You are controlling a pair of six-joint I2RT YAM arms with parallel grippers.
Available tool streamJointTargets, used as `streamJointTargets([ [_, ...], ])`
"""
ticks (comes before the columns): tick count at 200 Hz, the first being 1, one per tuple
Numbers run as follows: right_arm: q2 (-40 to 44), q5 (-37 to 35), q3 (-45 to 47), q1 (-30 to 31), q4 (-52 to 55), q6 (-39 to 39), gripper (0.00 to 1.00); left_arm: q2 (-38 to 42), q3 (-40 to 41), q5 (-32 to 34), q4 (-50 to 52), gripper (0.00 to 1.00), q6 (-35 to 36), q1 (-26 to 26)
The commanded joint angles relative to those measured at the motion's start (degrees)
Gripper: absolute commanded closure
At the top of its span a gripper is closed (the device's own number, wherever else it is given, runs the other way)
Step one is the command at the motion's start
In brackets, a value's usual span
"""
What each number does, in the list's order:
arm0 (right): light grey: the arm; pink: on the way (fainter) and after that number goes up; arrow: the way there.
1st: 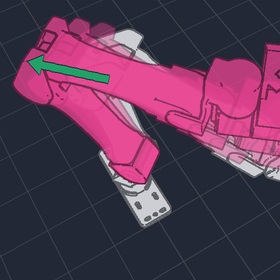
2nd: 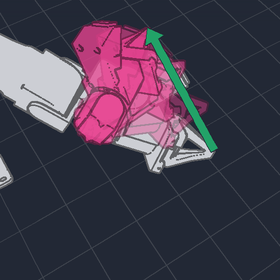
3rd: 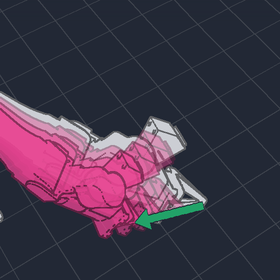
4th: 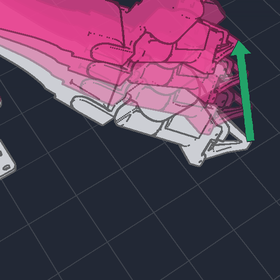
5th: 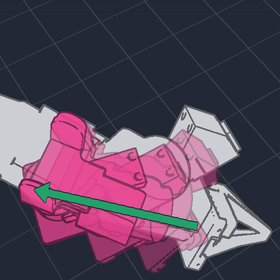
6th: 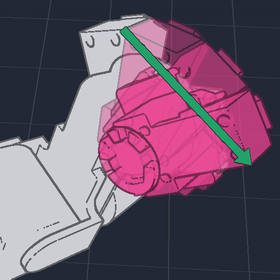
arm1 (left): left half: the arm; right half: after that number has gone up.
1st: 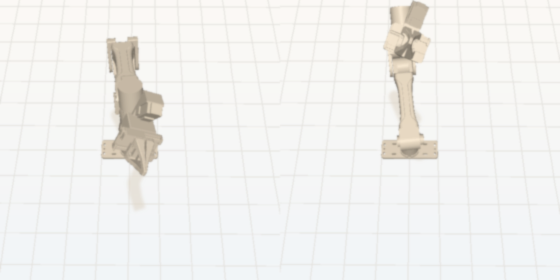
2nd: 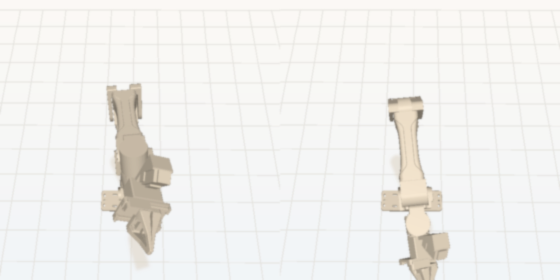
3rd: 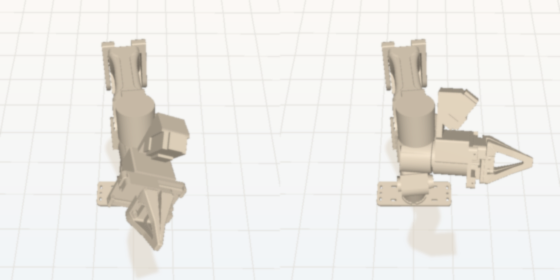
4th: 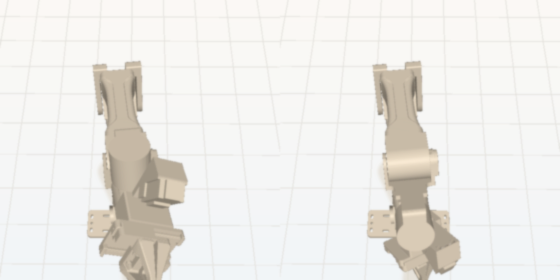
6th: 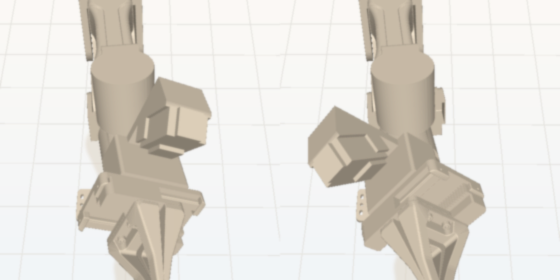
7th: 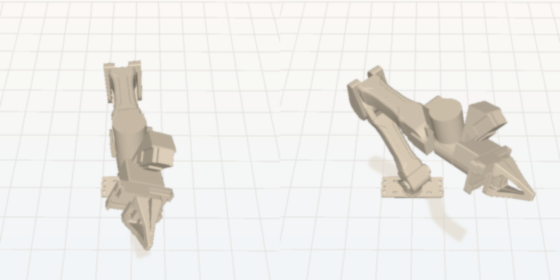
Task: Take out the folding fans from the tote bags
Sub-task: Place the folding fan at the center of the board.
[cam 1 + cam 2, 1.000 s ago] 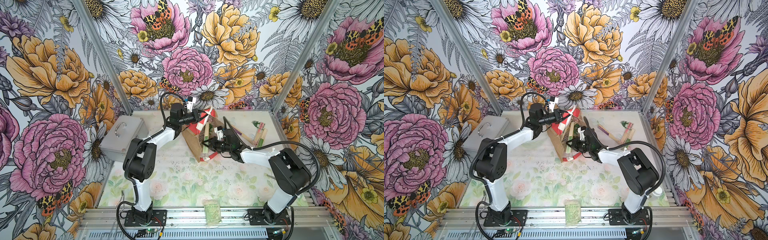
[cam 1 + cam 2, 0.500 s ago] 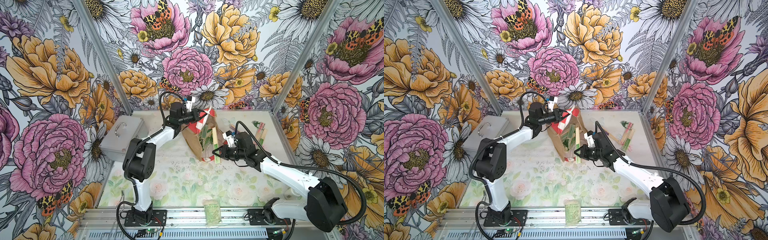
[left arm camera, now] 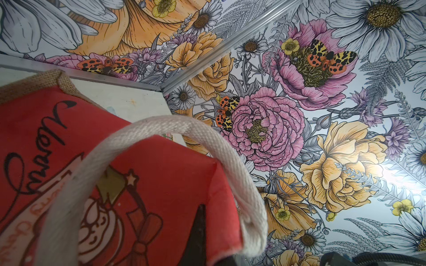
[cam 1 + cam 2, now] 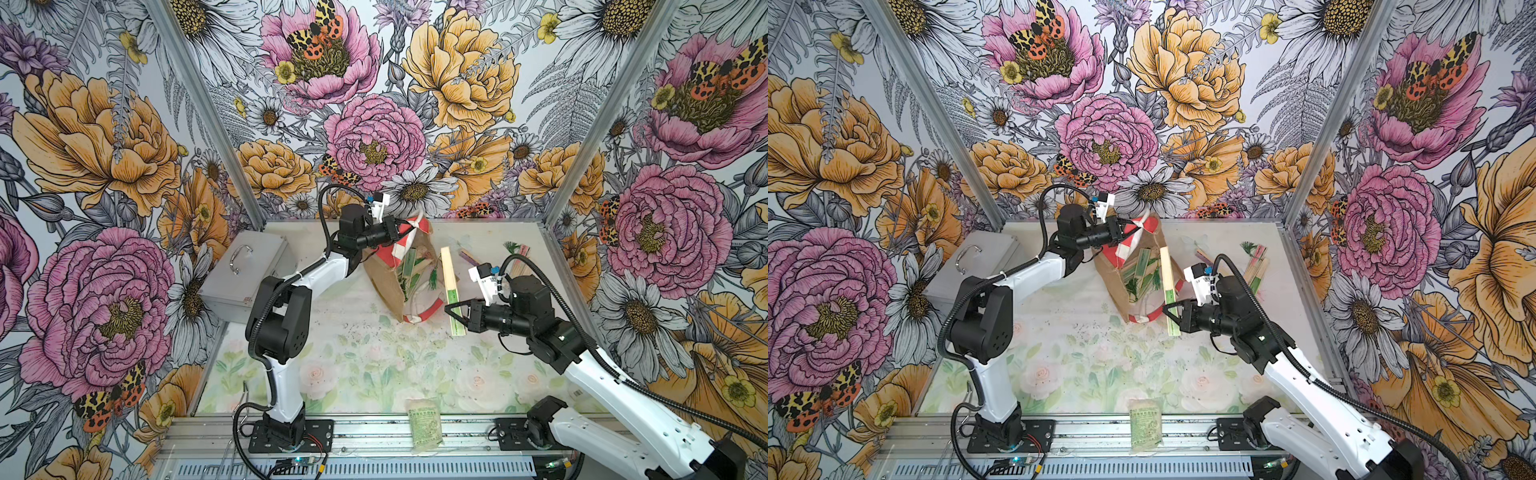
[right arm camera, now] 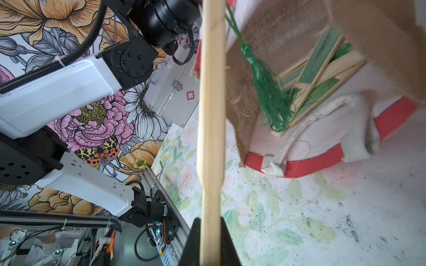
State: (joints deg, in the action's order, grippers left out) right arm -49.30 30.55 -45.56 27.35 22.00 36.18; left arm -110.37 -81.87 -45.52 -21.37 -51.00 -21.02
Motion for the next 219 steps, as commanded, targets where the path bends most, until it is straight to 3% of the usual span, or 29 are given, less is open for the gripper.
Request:
streamJointTargets([
  [1,2.88,-2.26,-4.79,-3.43,2.29,-3.56,1.0,-0.35,-0.76,-1.1,0.01,1.0,-0.41,0.9],
  [47,1.83,-8.0,-9.69,-17.82,9.58,-4.97,1.0,0.06,-0.4,-2.71,0.0,1.0,-0.06,1.4],
  [94,-15.56,-14.74,-13.27,-31.95,12.0,-7.26,1.0,-1.39,-3.38,-7.65,0.0,1.0,1.26,1.67],
  [162,-47.58,-23.75,-34.38,-33.2,20.34,-18.74,1.0,-4.12,-6.63,-11.89,-0.1,1.0,1.52,1.59],
  [219,-62.11,-30.82,-41.89,-34.04,25.29,-21.29,0.98,-4.54,-5.51,-11.91,-0.04,1.0,1.99,1.11],
])
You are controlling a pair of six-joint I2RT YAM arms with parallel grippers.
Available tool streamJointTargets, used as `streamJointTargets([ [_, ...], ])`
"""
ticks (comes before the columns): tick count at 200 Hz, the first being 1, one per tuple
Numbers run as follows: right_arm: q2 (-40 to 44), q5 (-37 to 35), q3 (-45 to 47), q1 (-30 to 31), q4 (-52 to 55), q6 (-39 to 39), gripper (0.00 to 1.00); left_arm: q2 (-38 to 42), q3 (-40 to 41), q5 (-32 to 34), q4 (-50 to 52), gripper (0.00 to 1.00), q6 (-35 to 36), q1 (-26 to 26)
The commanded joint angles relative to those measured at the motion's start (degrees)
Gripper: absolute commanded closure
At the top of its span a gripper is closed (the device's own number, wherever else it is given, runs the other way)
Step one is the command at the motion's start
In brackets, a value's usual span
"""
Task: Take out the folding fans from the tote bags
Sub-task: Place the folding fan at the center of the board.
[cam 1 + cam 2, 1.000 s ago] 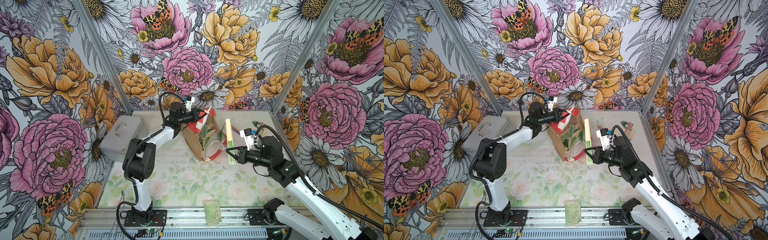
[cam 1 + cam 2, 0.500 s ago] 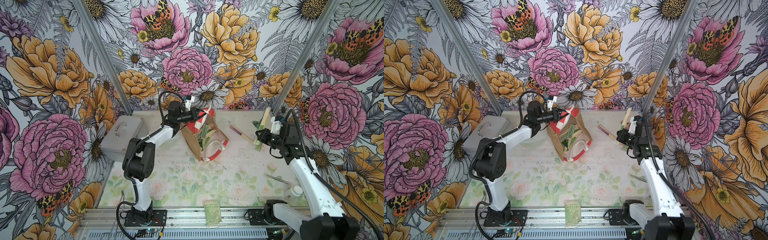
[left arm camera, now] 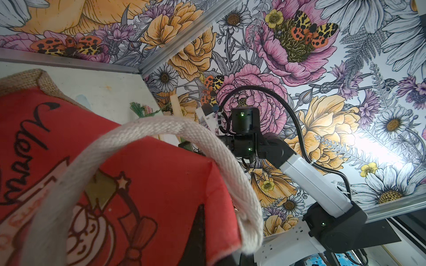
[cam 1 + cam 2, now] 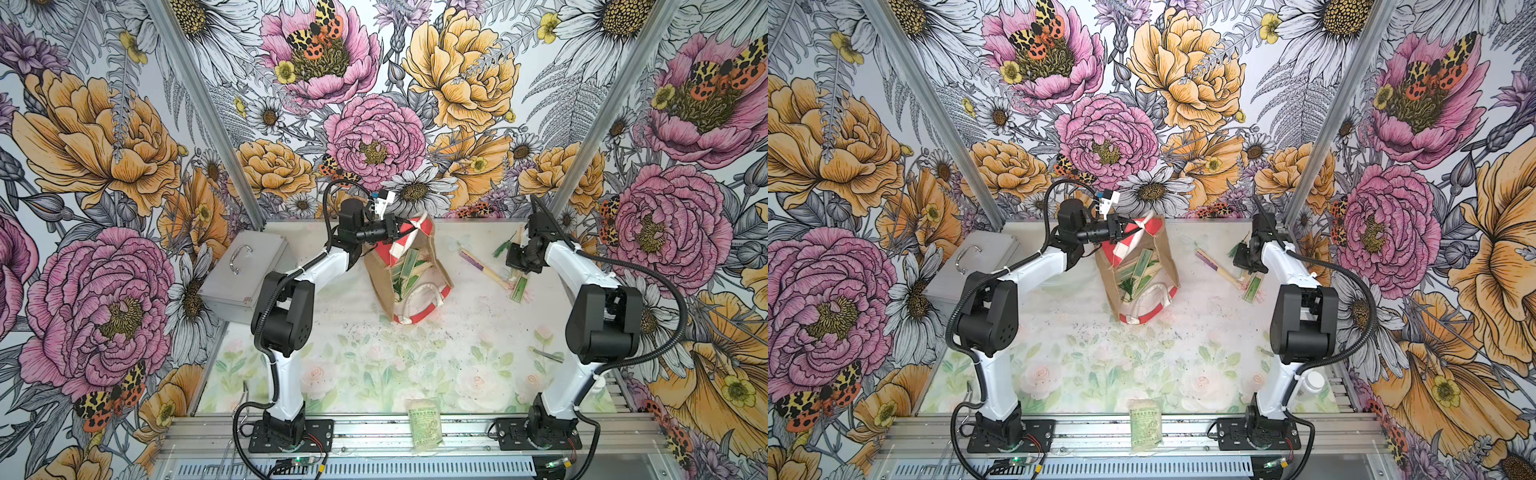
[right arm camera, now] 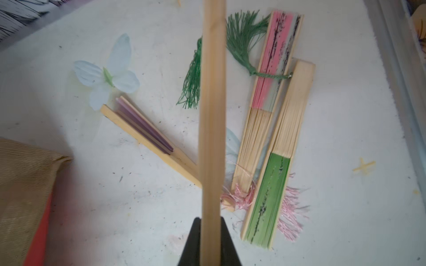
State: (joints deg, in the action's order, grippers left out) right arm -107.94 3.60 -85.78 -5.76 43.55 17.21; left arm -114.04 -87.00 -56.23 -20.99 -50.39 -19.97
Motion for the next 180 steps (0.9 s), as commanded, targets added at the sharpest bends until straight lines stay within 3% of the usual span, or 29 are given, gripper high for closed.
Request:
streamJointTargets([
  [1,-3.8,-3.8,-1.67,-1.1,3.74,-2.31,0.98,-0.9,-0.32,-1.19,-0.39,1.0,1.32,0.04],
  [31,-7.67,-4.64,-2.66,-1.71,3.66,-3.2,0.93,-0.86,0.23,-0.55,-0.23,1.0,1.5,-0.68],
  [78,-7.87,-5.64,-2.45,-2.0,3.65,-4.3,0.64,-1.39,-0.57,1.9,4.03,1.0,4.74,-1.47],
  [130,6.01,3.47,3.05,-1.56,2.11,-4.33,0.48,-1.76,-4.3,3.39,14.55,1.0,10.16,-1.65],
  [154,16.0,12.35,8.84,-0.56,-1.78,-4.95,0.46,-1.11,-6.45,6.15,22.7,1.0,15.17,-1.72],
  [180,26.35,22.5,15.68,2.64,-10.1,-4.15,0.46,-0.37,-6.25,6.52,23.26,1.0,15.67,-1.84],
])
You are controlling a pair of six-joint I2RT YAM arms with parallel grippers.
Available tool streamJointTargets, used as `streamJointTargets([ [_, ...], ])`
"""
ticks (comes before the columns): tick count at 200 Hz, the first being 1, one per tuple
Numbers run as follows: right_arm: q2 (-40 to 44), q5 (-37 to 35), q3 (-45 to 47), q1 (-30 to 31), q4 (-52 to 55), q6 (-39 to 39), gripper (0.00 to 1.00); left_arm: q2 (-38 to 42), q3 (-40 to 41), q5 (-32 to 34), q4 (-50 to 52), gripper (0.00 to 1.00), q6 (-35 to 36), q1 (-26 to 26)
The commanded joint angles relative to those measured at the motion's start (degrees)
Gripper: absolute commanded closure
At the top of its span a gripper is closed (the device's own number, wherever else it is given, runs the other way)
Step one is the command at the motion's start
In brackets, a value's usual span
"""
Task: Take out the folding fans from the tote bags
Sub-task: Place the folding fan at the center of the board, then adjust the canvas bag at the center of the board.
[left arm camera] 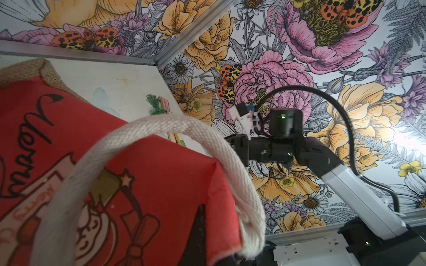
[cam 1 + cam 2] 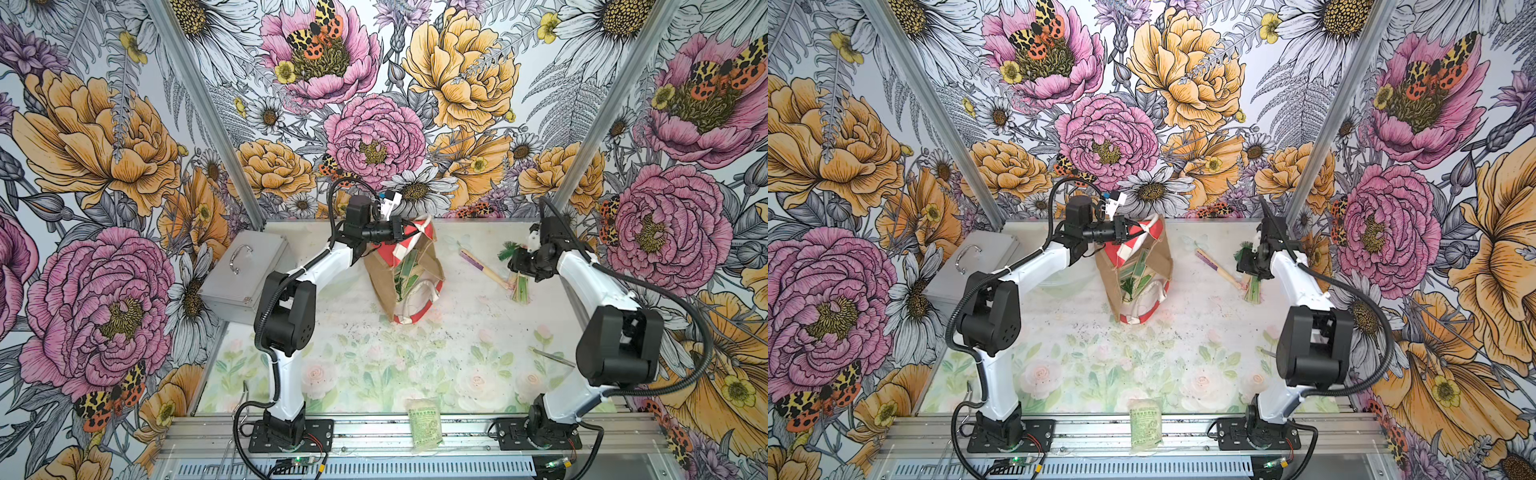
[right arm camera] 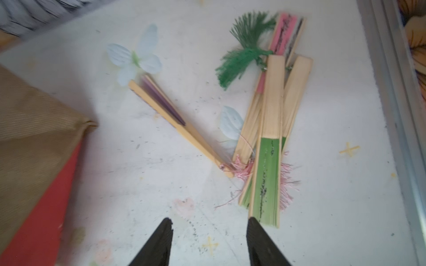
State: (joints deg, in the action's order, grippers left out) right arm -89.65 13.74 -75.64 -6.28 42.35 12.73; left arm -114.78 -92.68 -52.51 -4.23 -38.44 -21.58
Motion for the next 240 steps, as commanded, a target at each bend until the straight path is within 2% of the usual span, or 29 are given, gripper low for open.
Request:
streamJointTargets([
  [1,8.24,12.71,5.78,3.41,-9.37,0.39,0.46,0.36,-0.57,2.83,6.46,1.0,3.71,-0.22],
  [18,13.0,17.06,9.71,8.19,-16.94,2.61,0.46,0.07,-1.04,3.26,6.73,1.0,3.71,-0.27],
  [35,14.85,16.38,13.29,15.05,-25.03,5.64,0.47,-0.52,-2.06,3.73,7.4,1.0,3.74,-0.56],
  [75,12.5,-0.06,24.64,31.9,-48.76,8.3,0.49,-0.6,-2.41,3.58,7.18,1.0,2.65,-1.34],
  [91,9.54,-2.37,25.81,35.26,-53.87,8.63,0.51,-0.07,-2.11,2.32,5.02,1.0,0.99,-1.37],
  [137,0.48,-7.58,21.36,43.56,-53.92,3.31,0.53,2.15,-2.26,1.85,4.19,1.0,-0.21,-0.91],
  [170,-3.58,-14.43,19.29,47.45,-51.87,1.27,0.55,2.29,-2.79,2.73,3.99,1.0,-1.01,-0.74],
  [199,-5.43,-15.96,18.79,47.95,-50.26,3.73,0.56,2.26,-3.58,1.97,4.03,1.0,-1.13,-0.85],
  [240,-12.21,-19.3,13.82,46.93,-45.18,8.49,0.58,3.72,-2.44,0.9,3.81,1.0,-0.35,-0.24],
])
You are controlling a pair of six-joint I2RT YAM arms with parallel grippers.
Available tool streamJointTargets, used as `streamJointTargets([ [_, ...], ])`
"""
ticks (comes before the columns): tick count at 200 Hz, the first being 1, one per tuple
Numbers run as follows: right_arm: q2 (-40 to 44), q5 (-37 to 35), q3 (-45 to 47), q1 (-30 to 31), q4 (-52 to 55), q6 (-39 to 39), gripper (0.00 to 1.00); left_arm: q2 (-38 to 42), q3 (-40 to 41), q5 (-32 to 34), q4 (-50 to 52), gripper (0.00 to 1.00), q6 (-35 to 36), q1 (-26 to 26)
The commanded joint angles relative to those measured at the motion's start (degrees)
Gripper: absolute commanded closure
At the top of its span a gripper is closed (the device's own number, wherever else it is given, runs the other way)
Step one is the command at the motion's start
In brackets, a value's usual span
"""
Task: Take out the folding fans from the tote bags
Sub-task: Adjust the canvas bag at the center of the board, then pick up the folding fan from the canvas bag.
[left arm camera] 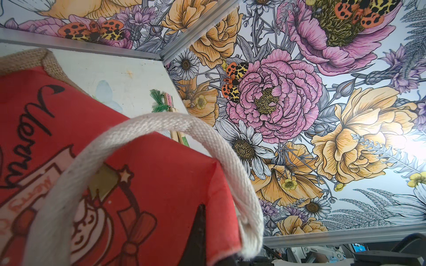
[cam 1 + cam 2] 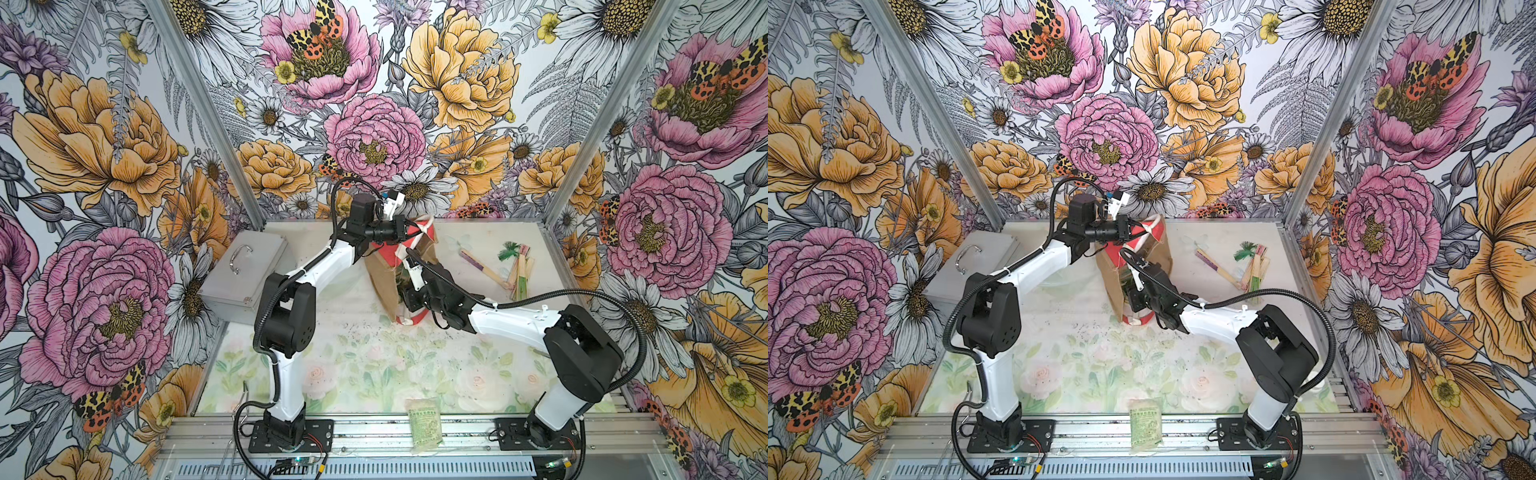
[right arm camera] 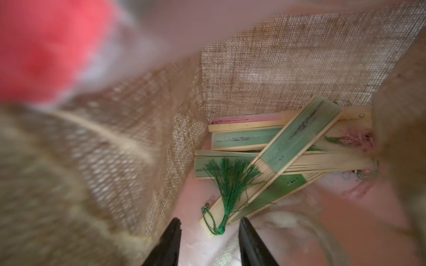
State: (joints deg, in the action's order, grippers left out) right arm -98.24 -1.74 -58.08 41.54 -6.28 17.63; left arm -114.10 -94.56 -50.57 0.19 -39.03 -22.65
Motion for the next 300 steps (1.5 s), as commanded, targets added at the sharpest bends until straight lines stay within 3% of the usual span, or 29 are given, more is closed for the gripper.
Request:
streamJointTargets([
  [1,-3.76,-3.81,-3.89,-0.96,3.6,3.79,0.58,3.11,-0.5,-1.12,-0.66,1.0,0.3,0.89],
  [25,-6.28,-3.75,-5.62,-3.96,3.74,9.2,0.58,4.38,1.55,-2.55,-0.98,1.0,1.93,1.36],
  [62,-5.89,6.45,1.5,-13.05,-12.99,21.57,0.59,6.03,5.59,-3.17,-2.85,1.0,2.9,2.24],
  [103,-8.51,15.95,-0.75,-14.86,-18.54,23.32,0.59,5.01,7.24,-5.13,-7.22,1.0,2.9,2.12],
  [126,-11.01,17.03,-3.35,-14.41,-18.88,25.17,0.59,3.52,6.73,-5.78,-8.51,1.0,2.52,1.56],
  [196,-18.94,11.77,-5.19,-12.76,-25.16,30.48,0.59,2.58,5.29,-6.57,-10.29,1.0,1.52,0.6],
  [259,-20.44,0.79,-4.92,-8.13,-27.37,23.4,0.58,0.65,5.45,-7.94,-20.8,1.0,-6.74,0.5],
  [300,-19.71,-6.64,0.03,-5.79,-33.02,19.4,0.58,-0.32,4.74,-6.5,-20.93,1.0,-8.12,0.74],
])
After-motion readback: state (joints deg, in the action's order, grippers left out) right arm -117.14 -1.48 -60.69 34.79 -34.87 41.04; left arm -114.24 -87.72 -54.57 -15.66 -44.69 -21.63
